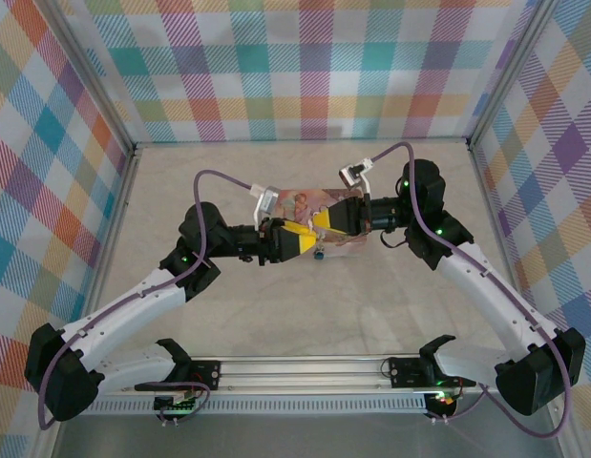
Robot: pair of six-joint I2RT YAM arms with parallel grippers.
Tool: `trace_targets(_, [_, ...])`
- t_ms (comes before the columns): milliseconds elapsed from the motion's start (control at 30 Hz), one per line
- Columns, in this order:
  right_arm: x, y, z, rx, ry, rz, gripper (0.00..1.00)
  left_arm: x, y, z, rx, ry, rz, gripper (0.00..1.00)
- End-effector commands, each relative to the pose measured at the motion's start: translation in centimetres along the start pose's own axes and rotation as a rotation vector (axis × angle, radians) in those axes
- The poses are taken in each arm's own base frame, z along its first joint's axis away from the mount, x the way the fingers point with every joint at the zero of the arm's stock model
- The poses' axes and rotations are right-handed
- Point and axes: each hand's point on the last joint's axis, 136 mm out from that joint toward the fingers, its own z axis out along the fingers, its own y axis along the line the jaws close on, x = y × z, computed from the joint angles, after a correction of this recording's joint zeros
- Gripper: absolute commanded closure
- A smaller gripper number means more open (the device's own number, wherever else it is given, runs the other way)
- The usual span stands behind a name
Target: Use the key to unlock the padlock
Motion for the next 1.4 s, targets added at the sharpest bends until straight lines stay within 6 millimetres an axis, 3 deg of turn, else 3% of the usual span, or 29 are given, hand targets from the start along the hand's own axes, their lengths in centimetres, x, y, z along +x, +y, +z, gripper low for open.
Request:
trace_targets(0, [0.1, 1.0, -0.5, -0.007, -0.01, -0.053, 0.92, -0.4, -0.8, 0.1, 0.006, -0.005, 0.042, 0.78])
trace_targets(200, [0.5, 1.0, -0.7, 0.007, -0.011, -0.066, 0.92, -0.2, -0.1, 0.0, -0.029, 0.002, 0.041, 1.0])
trace_targets(600, [2.6, -1.9, -1.6, 0.098, 0.005, -0.038, 0.86, 1.2, 2.1, -0.4, -0.19, 0.12, 0.021, 1.0])
trace_targets(667, [3.0, -2.4, -1.8, 0.115, 0.008, -0.037, 0.79, 1.5, 2.5, -0.4, -0.214, 0.154, 0.015, 1.0])
trace_targets(733, [3.4, -3.1, -2.1, 0.156, 0.003, -0.04, 0.64, 1.9, 3.2, -0.5, -0.258, 0.199, 0.005, 1.0])
trace_targets(800, [3.7, -4.1, -2.6, 0.211, -0.01, -0.044, 0.58, 3.0, 4.1, -0.8, -0.308, 0.272, -0.029, 1.0])
trace_targets(1100, [4.7, -8.8, -4.4, 0.445, -0.018, -0.122, 0.55, 8.2, 8.7, -1.5, -0.45, 0.576, -0.23, 1.0])
trace_targets(1367, [5.1, -9.9, -3.2, 0.383, 0.018, -0.135, 0.49, 8.0, 6.9, -0.4, -0.324, 0.598, -0.244, 1.0])
